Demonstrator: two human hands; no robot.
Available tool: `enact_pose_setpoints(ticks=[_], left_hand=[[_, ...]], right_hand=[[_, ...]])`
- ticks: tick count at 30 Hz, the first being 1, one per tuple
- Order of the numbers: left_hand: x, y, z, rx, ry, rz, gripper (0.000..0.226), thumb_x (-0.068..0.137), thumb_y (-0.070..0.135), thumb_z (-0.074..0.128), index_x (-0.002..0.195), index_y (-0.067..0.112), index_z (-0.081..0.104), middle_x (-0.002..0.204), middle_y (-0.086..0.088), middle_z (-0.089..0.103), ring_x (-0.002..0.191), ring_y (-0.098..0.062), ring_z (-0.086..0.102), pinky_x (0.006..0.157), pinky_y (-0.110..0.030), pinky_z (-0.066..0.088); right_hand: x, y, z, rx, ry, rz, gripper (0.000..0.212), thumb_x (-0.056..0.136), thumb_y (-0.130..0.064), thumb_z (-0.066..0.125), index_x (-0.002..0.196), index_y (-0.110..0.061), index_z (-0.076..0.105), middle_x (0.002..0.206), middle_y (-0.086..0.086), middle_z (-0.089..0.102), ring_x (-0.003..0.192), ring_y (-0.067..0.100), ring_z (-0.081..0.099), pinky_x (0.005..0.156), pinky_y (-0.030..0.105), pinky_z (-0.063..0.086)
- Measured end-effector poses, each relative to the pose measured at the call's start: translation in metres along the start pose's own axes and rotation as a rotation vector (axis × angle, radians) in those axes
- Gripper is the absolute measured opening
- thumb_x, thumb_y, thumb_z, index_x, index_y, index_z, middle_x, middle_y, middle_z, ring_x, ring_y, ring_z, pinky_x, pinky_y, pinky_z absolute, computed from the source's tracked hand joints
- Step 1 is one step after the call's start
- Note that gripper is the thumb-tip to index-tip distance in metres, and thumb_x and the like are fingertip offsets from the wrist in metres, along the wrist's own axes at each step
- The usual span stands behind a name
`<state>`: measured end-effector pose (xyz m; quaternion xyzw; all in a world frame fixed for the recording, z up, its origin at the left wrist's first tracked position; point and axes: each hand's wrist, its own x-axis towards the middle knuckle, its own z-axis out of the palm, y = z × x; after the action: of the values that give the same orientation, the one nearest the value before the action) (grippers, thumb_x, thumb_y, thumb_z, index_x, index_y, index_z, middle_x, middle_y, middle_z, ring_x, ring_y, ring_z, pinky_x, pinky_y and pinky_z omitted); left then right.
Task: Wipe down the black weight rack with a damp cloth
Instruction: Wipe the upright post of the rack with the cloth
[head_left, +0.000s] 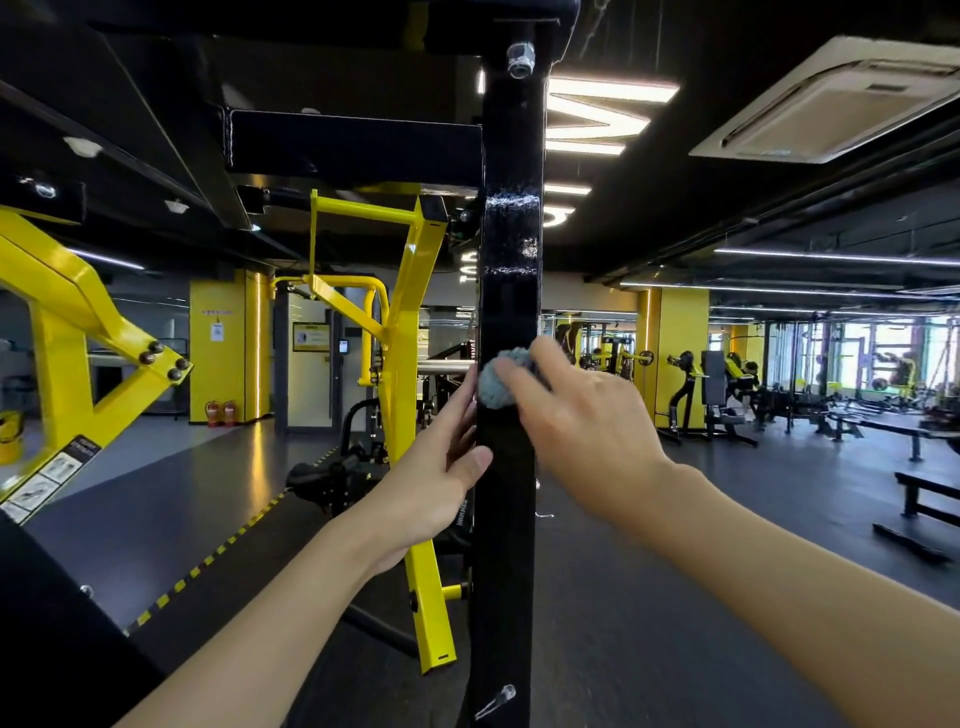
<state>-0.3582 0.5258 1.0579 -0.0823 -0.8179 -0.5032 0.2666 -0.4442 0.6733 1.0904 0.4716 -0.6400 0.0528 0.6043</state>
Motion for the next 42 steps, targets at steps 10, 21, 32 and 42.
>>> enact_pose_setpoints(ticks=[10, 21, 32, 42], left_hand=[[-0.007, -0.009, 0.008, -0.017, 0.045, -0.023, 0.072, 0.103, 0.009, 0.046, 0.151, 0.054, 0.015, 0.143, 0.036, 0.027, 0.136, 0.012, 0.018, 0.118, -0.027, 0.023], [-0.008, -0.016, 0.013, 0.012, 0.098, -0.023, 0.066, 0.105, 0.011, 0.045, 0.15, 0.054, 0.024, 0.155, 0.027, 0.031, 0.142, 0.009, 0.022, 0.121, -0.031, 0.022], [-0.018, -0.05, 0.008, -0.005, -0.058, 0.027, 0.071, 0.104, 0.009, 0.045, 0.153, 0.052, 0.016, 0.152, 0.035, 0.027, 0.142, 0.015, 0.017, 0.116, -0.016, 0.017], [-0.019, -0.065, 0.005, -0.082, -0.118, 0.067, 0.072, 0.102, 0.016, 0.047, 0.15, 0.058, 0.013, 0.151, 0.035, 0.024, 0.145, 0.008, 0.017, 0.121, -0.026, 0.019]], right_hand=[[-0.012, -0.008, 0.005, 0.036, -0.012, 0.043, 0.045, 0.076, -0.005, 0.074, 0.119, 0.0, 0.061, 0.102, 0.017, 0.054, 0.057, 0.024, 0.058, 0.044, 0.032, 0.044], [-0.014, -0.011, 0.008, -0.003, -0.035, 0.008, 0.046, 0.084, -0.009, 0.04, 0.125, 0.001, 0.058, 0.117, 0.018, 0.049, 0.078, 0.028, 0.058, 0.047, 0.034, 0.049], [-0.031, -0.037, 0.01, -0.101, -0.136, -0.104, 0.038, 0.089, 0.0, 0.03, 0.111, -0.001, 0.061, 0.105, 0.013, 0.051, 0.065, 0.025, 0.055, 0.048, 0.033, 0.046], [-0.043, -0.046, 0.008, -0.109, -0.15, -0.075, 0.032, 0.085, -0.001, 0.046, 0.112, -0.002, 0.065, 0.101, 0.013, 0.05, 0.06, 0.022, 0.053, 0.048, 0.025, 0.028]])
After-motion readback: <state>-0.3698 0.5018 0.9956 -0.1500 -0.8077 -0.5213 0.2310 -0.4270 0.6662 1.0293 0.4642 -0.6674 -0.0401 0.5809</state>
